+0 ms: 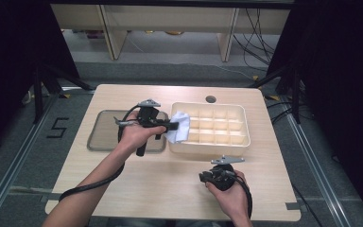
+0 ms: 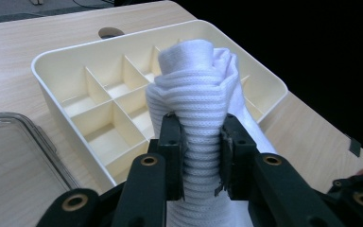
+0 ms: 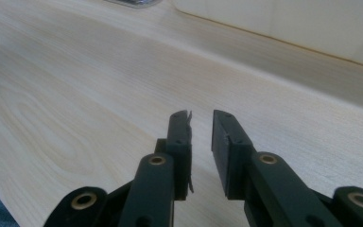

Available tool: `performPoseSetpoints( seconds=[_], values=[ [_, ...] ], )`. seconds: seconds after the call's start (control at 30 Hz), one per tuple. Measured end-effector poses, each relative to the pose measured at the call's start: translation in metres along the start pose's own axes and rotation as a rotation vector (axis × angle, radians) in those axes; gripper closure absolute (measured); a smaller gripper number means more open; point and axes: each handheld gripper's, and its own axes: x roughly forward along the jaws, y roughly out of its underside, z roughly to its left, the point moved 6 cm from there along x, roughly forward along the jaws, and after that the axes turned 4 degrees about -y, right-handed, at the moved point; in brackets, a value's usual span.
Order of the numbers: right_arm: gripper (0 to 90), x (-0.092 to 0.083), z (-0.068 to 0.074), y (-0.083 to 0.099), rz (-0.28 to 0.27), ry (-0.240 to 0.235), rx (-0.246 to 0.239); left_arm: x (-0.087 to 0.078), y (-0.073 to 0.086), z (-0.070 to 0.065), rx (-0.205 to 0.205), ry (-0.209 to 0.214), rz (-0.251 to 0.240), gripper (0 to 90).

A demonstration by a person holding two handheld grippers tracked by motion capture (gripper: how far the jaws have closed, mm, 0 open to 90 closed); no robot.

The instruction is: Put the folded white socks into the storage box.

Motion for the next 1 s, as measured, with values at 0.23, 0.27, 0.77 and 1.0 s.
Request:
performPoseSetpoints(
  seconds=[0.23, 0.27, 0.77, 1.0],
  values=[
    [76.1, -0.003, -0.004, 0.001, 0.022, 0.052, 0.002, 0.014, -0.006, 0.007, -0.024, -0.007, 0.003, 73.3],
    [76.0, -0.004, 0.0, 0.003, 0.036, 0.059, 0.055, 0.016, -0.005, 0.008, -0.025, -0.007, 0.01, 73.3],
    [74.0, -0.002, -0.002, 0.005, 0.032, 0.065, 0.029, 0.047, 0.012, 0.026, -0.059, -0.059, 0.091, 73.2],
    [73.4, -0.001, -0.002, 0.005, 0.029, 0.055, 0.018, 0.054, 0.018, 0.029, -0.008, -0.096, 0.133, 73.1]
  ],
)
